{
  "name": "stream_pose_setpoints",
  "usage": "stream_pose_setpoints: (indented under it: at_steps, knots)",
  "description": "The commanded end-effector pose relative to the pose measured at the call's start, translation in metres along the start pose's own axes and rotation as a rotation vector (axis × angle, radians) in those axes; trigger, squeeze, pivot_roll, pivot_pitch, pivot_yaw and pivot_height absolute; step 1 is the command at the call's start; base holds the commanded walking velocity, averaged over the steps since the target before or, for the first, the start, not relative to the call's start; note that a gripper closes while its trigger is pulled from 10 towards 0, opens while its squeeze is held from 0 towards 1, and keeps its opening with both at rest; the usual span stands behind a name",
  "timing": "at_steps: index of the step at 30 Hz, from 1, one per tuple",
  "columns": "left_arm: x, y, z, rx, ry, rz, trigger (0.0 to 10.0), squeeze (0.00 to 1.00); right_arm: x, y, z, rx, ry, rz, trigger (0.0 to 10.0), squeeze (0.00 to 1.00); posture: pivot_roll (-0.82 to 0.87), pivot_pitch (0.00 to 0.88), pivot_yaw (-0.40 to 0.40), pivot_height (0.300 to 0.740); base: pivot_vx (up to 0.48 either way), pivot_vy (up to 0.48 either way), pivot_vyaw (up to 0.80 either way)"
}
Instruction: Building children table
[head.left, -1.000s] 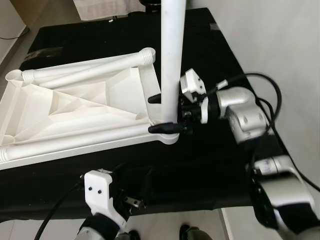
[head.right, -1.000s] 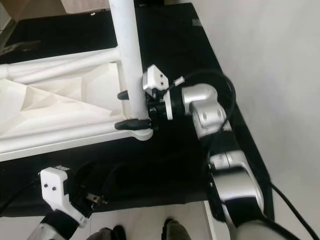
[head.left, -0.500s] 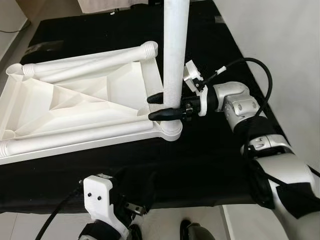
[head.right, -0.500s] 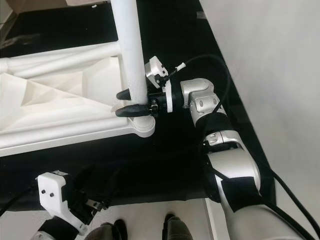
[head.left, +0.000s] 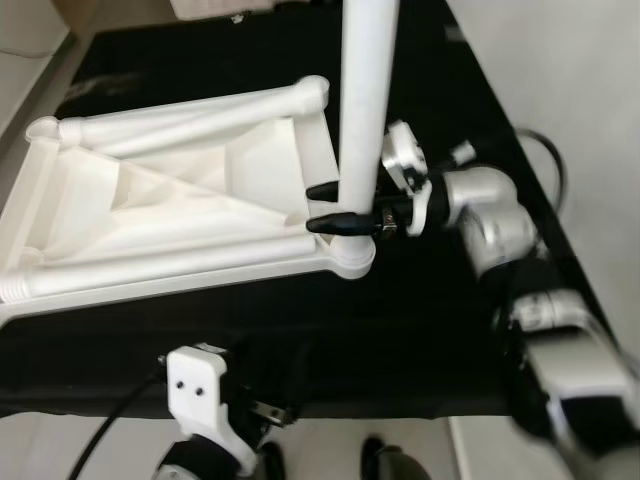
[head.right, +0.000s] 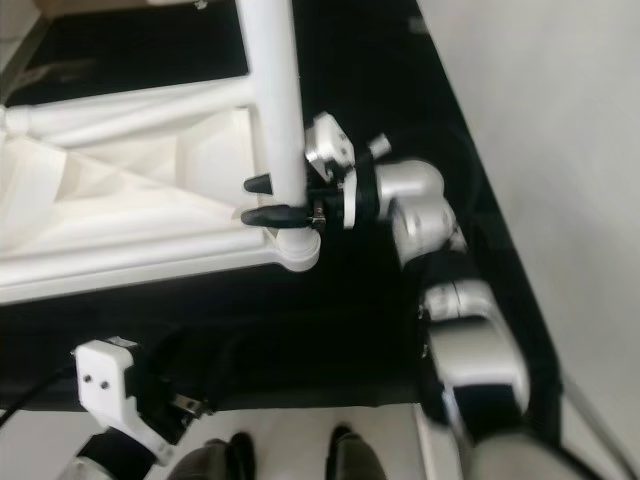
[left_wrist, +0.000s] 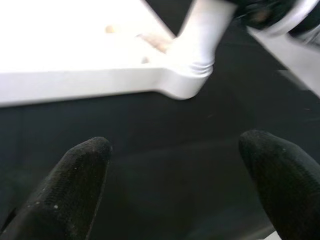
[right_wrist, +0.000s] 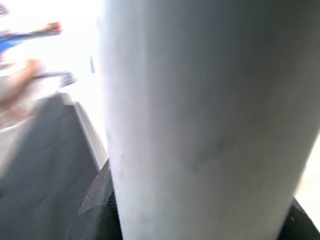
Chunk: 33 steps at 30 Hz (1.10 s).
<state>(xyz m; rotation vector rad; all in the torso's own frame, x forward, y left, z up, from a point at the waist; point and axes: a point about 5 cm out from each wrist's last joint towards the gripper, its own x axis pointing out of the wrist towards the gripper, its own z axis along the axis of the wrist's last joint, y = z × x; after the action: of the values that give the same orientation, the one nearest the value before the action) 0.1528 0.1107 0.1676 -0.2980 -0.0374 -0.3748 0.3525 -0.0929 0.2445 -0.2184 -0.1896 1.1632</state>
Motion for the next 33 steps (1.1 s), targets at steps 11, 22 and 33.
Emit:
stream_pose_setpoints:
  at_steps: [11, 22, 33]
  knots:
    - [0.006, 0.011, -0.008, -0.001, 0.037, -0.02, 10.0, 0.0, 0.005, 0.058, -0.068, 0.195, 0.263, -0.559, 10.0, 0.0, 0.02, 0.258, 0.063, 0.74, 0.0, 0.0, 0.0]
    - [0.008, 0.012, -0.007, -0.005, 0.031, -0.025, 10.0, 0.0, 0.018, 0.061, -0.013, 0.222, -0.006, -0.23, 10.0, 1.0, 0.01, 0.261, 0.063, 0.74, 0.0, 0.0, 0.0]
    - [0.004, 0.007, -0.005, -0.007, 0.029, -0.02, 10.0, 0.0, 0.01, 0.01, 0.026, 0.095, -0.071, 0.333, 10.0, 0.0, 0.03, 0.284, 0.058, 0.74, 0.0, 0.0, 0.0]
